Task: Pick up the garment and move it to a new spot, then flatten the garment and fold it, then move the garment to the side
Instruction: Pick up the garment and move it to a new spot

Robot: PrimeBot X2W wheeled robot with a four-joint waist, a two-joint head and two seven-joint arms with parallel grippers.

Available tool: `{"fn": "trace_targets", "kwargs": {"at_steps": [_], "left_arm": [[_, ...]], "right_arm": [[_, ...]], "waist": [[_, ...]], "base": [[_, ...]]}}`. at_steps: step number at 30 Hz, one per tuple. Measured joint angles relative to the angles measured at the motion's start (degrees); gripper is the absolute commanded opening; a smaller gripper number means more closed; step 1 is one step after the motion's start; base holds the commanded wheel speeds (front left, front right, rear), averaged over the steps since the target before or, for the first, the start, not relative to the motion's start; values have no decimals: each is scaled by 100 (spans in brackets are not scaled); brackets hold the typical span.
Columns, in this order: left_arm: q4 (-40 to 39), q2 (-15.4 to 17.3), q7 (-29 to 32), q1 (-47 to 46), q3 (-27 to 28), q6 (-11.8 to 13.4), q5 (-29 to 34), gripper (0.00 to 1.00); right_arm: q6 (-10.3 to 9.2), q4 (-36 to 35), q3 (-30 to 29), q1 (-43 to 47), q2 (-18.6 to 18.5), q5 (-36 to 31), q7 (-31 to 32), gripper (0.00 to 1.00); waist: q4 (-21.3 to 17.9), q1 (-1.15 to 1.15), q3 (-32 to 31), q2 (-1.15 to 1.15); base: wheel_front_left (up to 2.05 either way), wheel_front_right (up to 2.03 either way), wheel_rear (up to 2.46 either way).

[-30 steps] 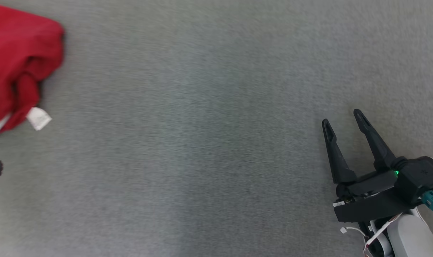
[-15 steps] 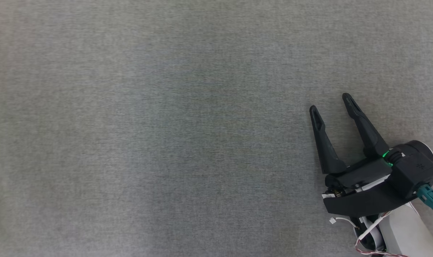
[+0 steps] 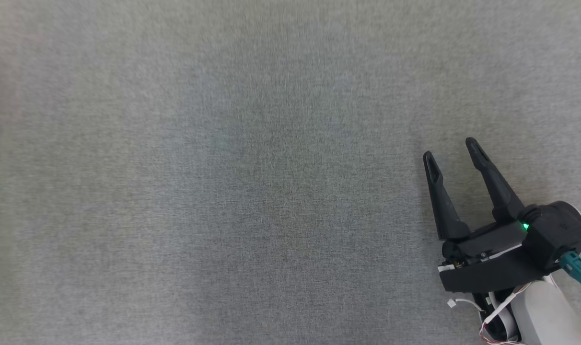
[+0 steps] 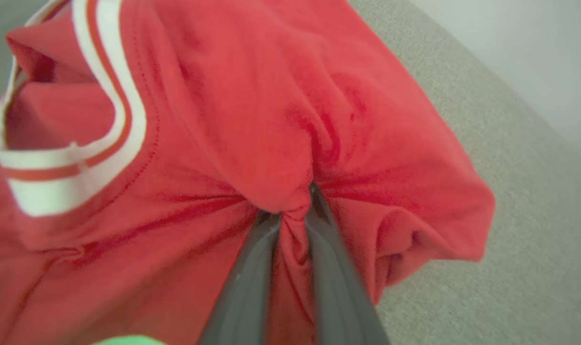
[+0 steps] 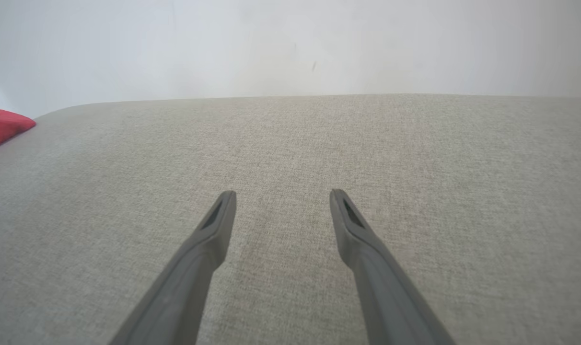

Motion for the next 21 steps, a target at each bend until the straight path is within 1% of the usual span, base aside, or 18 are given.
{"fn": "trace_targets", "kwargs": {"at_steps": [1,3,9,11,13,18,21], "left_arm": [[-43,10,-5,-1,-14,-21,-1,0],[-157,75,-54,1,-68,-144,21,0],[-536,215,-155,36,-168,-347,101,0],[-698,252,-257,37,-185,-499,93,0],[-840,287,-250,36,-209,-600,65,0],[-1146,432,-138,1,-302,-715,64,0],[-1424,379,-67,-137,-445,-742,25,0]], "right_arm": [[0,21,-3,13,9,5,-2,100],[0,69,2,63,33,9,-10,100],[0,269,52,221,73,66,-62,100],[0,336,53,272,118,97,-105,100],[0,402,80,335,164,127,-126,100],[0,548,116,467,255,224,-188,100],[0,632,107,583,277,265,-214,100]], "waist": [[5,0,-61,0],[20,0,-194,0],[85,0,-670,0],[98,0,-855,-1],[102,0,-1048,0],[77,-1,-1456,-1],[25,-1,-1764,-1]], "base": [[0,0,0],[0,0,0],[0,0,0],[0,0,0],[0,0,0],[0,0,0],[0,0,0]]}}
